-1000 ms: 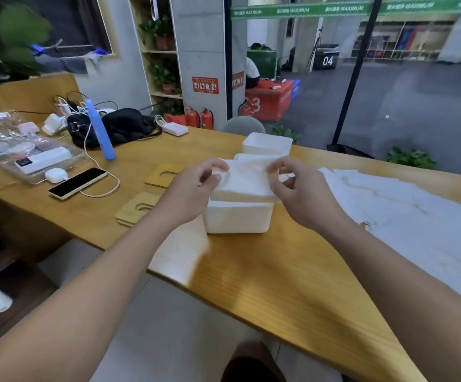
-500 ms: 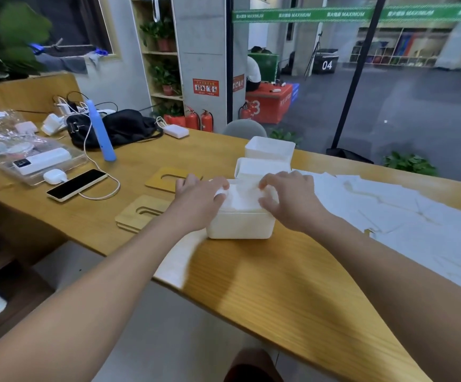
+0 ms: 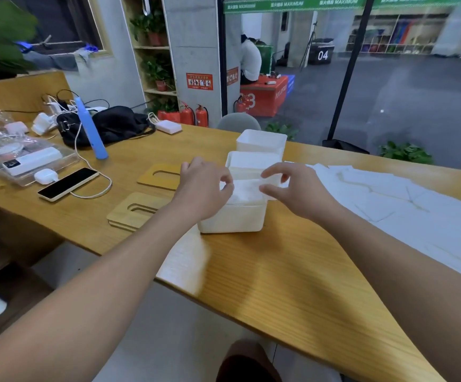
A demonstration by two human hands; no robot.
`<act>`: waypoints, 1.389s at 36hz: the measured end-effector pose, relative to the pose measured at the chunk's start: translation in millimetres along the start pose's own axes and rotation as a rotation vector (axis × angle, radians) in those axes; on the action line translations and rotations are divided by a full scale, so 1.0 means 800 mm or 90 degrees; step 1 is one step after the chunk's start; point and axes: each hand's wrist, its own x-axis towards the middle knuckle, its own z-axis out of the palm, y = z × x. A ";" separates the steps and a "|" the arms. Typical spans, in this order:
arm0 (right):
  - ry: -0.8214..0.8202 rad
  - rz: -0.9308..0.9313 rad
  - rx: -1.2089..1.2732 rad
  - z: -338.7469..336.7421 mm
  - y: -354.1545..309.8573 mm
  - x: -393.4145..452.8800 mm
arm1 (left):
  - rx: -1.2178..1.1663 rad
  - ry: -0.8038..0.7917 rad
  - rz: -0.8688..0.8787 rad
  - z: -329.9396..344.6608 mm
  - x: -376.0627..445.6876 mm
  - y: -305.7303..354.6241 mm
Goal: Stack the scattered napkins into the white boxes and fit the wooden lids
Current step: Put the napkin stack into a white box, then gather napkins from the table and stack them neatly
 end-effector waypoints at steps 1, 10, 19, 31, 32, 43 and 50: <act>0.005 -0.003 0.008 -0.006 0.004 -0.005 | -0.036 0.010 0.020 0.000 -0.001 0.010; 0.065 0.023 0.065 -0.051 0.068 -0.086 | -0.236 -0.032 0.123 0.046 -0.010 0.125; 0.063 0.087 -0.052 -0.073 0.157 -0.150 | -0.275 -0.147 0.118 0.139 -0.010 0.190; 0.042 0.103 -0.182 -0.069 0.222 -0.140 | -0.236 -0.091 0.150 0.205 0.026 0.219; 0.039 0.106 -0.183 -0.068 0.224 -0.137 | -0.233 -0.076 0.149 0.210 0.034 0.220; 0.016 0.082 -0.196 -0.057 0.233 -0.133 | -0.126 -0.097 -0.017 0.252 0.110 0.210; 0.007 0.095 -0.202 -0.056 0.231 -0.133 | -0.204 -0.094 -0.045 0.255 0.124 0.206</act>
